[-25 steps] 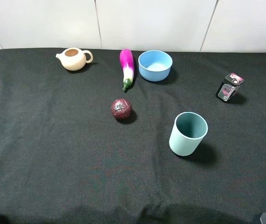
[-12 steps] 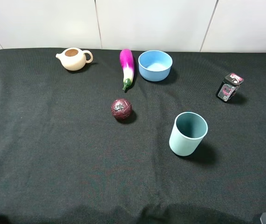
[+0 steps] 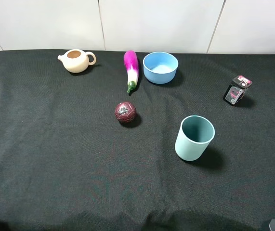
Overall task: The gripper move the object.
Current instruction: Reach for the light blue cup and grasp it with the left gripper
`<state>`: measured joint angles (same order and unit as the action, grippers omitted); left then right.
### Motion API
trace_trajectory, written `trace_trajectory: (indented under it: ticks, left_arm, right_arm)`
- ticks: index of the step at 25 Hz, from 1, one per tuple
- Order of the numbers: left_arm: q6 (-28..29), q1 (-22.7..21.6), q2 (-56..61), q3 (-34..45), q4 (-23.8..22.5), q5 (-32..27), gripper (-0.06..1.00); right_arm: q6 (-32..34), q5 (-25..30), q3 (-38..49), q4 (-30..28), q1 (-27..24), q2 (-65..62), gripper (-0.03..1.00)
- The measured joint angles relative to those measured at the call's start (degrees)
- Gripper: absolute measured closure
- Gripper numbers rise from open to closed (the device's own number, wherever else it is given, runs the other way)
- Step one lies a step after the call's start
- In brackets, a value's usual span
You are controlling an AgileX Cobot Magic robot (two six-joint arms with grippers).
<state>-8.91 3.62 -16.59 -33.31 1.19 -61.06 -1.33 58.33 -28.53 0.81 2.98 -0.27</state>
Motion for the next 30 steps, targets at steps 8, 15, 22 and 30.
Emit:
trace_trajectory:
  ticks: [8,15,22,30]
  left_arm:
    - [-3.3,0.0,-13.6,-2.6,5.3,0.1,-0.05]
    - [-6.6,0.0,-24.2,-6.2,8.0,0.2,-0.05]
    - [-7.2,3.9,-31.0,-8.6,8.6,2.3,-0.05]
    - [-7.2,8.8,-39.6,-11.7,8.7,5.3,-0.05]
  right_arm:
    - [0.0,0.0,0.0,0.0,0.0,0.0,0.27]
    - [0.0,0.0,0.0,0.0,0.0,0.0,0.27]
    - [0.0,0.0,0.0,0.0,0.0,0.0,0.27]
    - [0.0,0.0,0.0,0.0,0.0,0.0,0.27]
